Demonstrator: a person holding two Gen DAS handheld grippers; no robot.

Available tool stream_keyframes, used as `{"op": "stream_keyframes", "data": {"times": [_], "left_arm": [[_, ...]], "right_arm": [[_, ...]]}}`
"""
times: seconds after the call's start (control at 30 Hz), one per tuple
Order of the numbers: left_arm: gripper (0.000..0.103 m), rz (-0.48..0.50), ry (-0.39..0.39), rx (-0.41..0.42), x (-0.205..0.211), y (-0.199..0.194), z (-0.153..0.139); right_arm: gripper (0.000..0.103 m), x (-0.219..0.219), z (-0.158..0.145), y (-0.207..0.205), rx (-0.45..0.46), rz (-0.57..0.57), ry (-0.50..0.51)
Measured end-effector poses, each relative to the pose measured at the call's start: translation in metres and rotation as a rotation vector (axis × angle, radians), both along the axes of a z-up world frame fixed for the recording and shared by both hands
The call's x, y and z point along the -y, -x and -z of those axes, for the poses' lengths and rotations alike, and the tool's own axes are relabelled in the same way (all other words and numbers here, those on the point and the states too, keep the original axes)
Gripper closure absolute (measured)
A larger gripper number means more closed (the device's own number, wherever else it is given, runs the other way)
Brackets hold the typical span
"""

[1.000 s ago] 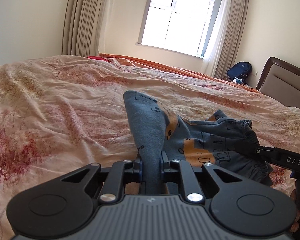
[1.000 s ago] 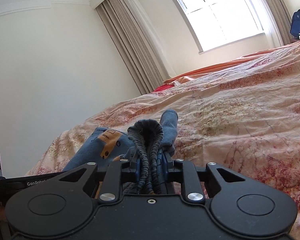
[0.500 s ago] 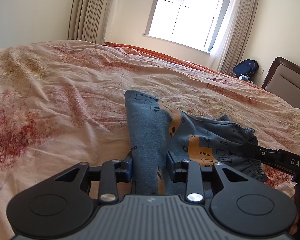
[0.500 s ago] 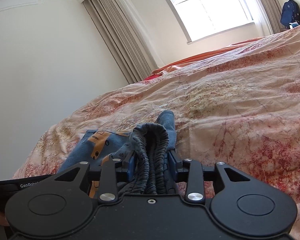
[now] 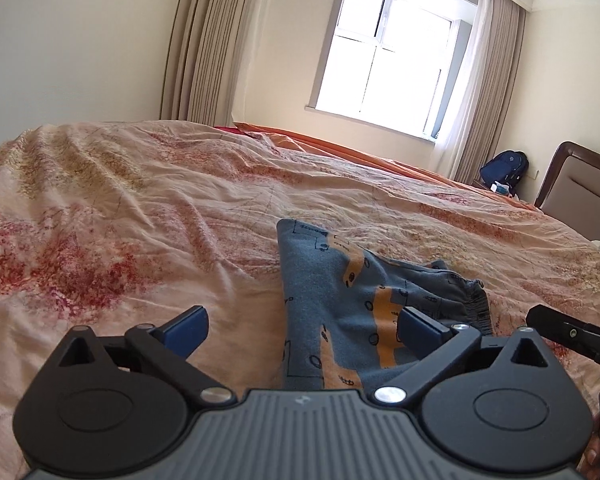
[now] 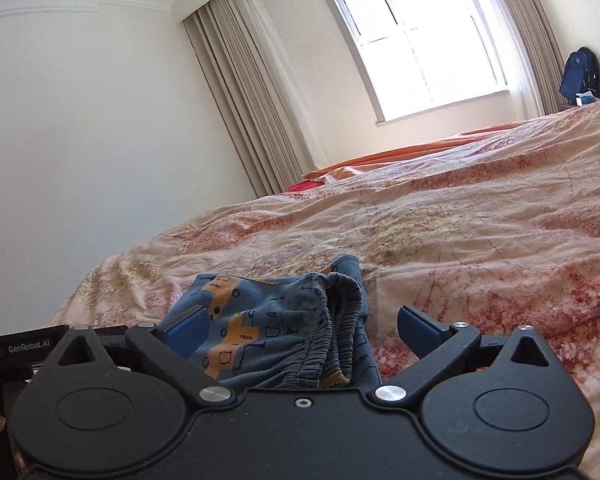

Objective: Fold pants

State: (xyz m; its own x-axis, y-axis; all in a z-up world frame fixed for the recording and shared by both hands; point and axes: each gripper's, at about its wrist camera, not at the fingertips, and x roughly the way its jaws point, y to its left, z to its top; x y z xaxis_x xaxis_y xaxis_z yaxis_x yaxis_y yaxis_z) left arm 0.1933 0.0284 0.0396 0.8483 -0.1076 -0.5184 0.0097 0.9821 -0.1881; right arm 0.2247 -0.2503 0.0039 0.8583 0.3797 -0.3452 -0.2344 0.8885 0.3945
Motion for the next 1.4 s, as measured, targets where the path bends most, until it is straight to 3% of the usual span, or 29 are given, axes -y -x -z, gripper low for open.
{"op": "stream_keyframes", "data": {"times": [0.33,0.77,1.4], "left_arm": [[0.0,0.011,-0.058,0.083,0.005,0.081,-0.006],[0.0,0.01,-0.119,0.139,0.006,0.16,0.015],[0.0,-0.008,-0.141,0.093,-0.002,0.173,0.036]], "right_arm": [[0.001,-0.014,-0.021,0.086,0.117,0.006,0.109],[0.001,-0.022,-0.006,0.169,0.136,0.067,0.154],[0.0,-0.028,0.013,0.19,0.082,0.06,0.207]]}}
